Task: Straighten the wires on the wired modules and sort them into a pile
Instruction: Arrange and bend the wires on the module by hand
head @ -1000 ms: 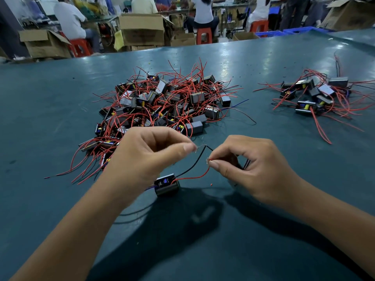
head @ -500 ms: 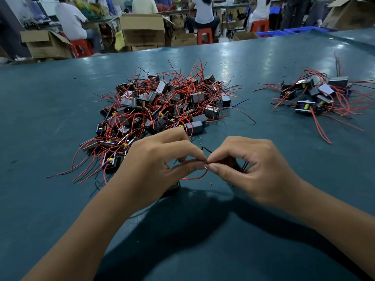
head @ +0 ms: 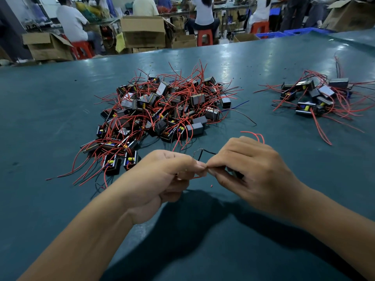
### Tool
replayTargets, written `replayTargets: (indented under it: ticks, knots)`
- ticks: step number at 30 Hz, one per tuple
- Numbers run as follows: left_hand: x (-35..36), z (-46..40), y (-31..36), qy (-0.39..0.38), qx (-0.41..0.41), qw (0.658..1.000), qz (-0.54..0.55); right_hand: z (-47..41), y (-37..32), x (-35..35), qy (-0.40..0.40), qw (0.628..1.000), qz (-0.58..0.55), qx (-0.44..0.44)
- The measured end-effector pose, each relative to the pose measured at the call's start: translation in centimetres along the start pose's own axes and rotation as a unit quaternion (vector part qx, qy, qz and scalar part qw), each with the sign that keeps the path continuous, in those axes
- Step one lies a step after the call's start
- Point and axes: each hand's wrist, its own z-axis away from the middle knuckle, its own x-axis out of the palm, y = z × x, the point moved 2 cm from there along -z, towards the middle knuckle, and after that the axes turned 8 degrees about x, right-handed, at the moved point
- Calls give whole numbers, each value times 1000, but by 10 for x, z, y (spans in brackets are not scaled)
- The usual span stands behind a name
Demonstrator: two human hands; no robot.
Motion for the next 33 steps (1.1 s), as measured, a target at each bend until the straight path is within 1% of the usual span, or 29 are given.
replayTargets:
  ticks: [1,3,5,7,8,9,10,11,16,19,21,23,25,27,29,31,33]
  knots:
    - [0,-1,0,17,16,1000,-15,0,2,0,-7,999,-25,23]
    - [-2,-1,3,74,91,989,-87,1,6,-1,-17,995,-67,72]
    - [-8,1,10,110,202,957,-175,0,9,-2,-21,990,-94,106]
    - [-12,5,19,87,296,912,-271,0,10,-1,-26,985,-118,126]
    - [-13,6,22,73,332,877,-339,0,10,-2,-28,983,-125,132]
    - [-12,6,22,66,359,837,-409,0,10,-2,-30,982,-129,135]
    - [-11,6,21,64,375,804,-457,0,10,-2,-32,982,-131,136]
    - [-10,4,20,68,383,785,-482,0,10,-3,-34,982,-130,136]
    - [-7,2,18,74,426,754,-493,0,9,-3,-36,983,-127,127]
    - [-7,1,17,69,434,736,-515,0,9,-2,-33,985,-121,117]
    - [-7,1,16,70,435,729,-524,1,9,-3,-29,987,-111,109]
    - [-6,1,17,72,427,740,-515,1,9,-3,-22,990,-95,100]
    - [-4,1,17,69,408,771,-483,0,8,-4,-14,993,-77,84]
    - [-2,1,15,62,371,819,-433,0,7,-4,-6,996,-58,62]
    - [0,1,13,56,312,874,-369,-1,6,-4,0,998,-37,41]
    - [2,1,10,59,234,934,-265,-1,4,-3,4,1000,-13,23]
    - [1,0,5,68,144,976,-152,-1,2,-3,8,1000,4,7]
